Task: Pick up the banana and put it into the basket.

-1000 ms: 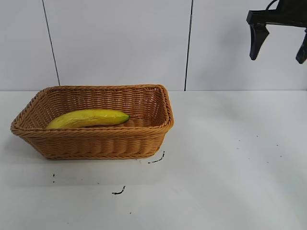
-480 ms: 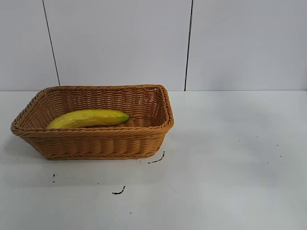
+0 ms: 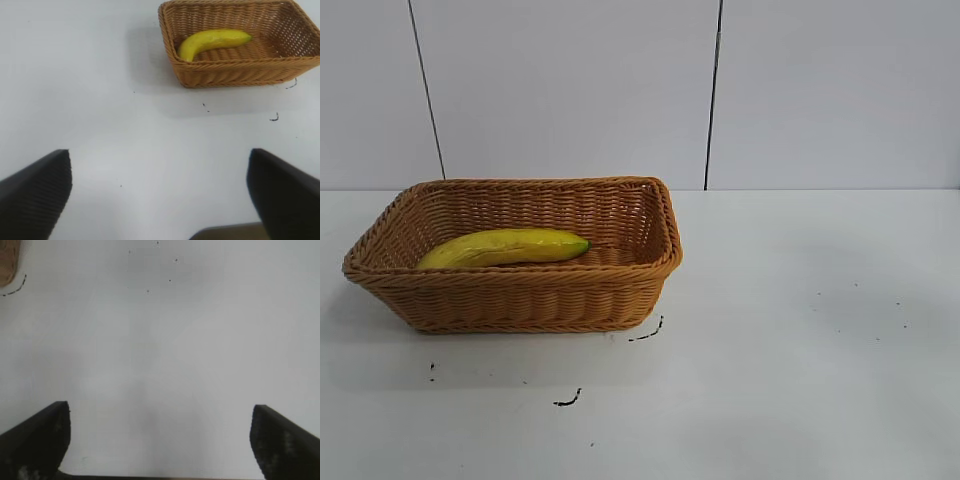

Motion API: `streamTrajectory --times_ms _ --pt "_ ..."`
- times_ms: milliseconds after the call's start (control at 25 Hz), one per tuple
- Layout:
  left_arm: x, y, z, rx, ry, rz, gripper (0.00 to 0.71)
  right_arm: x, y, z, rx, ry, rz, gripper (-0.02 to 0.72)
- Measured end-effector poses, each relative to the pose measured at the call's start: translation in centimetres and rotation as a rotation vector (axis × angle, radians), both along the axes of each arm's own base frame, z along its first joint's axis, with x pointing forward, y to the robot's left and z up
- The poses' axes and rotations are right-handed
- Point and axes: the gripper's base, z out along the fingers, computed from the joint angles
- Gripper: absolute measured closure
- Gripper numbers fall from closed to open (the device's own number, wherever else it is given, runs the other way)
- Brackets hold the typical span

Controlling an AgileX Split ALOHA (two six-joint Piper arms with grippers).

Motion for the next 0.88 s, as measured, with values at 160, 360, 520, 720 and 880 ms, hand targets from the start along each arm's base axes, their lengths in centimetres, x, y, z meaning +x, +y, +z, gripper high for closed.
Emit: streamTrajectory --times_ms 160,360,520,720,880 --pt "0.0 0.0 0.0 0.0 0.0 0.0 0.02 -2.3 0.0 -0.4 -0.008 -0.086 0.001 0.023" --pt "0.0 0.0 0.0 0.0 0.0 0.0 0.02 -4.3 0.0 0.1 -0.002 -0.218 0.002 0.023" --pt "0.0 0.0 0.0 0.0 0.0 0.0 0.02 -6.5 0.0 0.3 -0.002 -0.356 0.003 0.023" --pt "0.0 0.0 0.0 0.0 0.0 0.0 0.02 -7.6 0.1 0.3 -0.001 -0.424 0.008 0.023" --pt "0.0 0.0 0.0 0.0 0.0 0.0 0.02 -7.6 0.1 0.3 -0.001 -0.424 0.009 0.023"
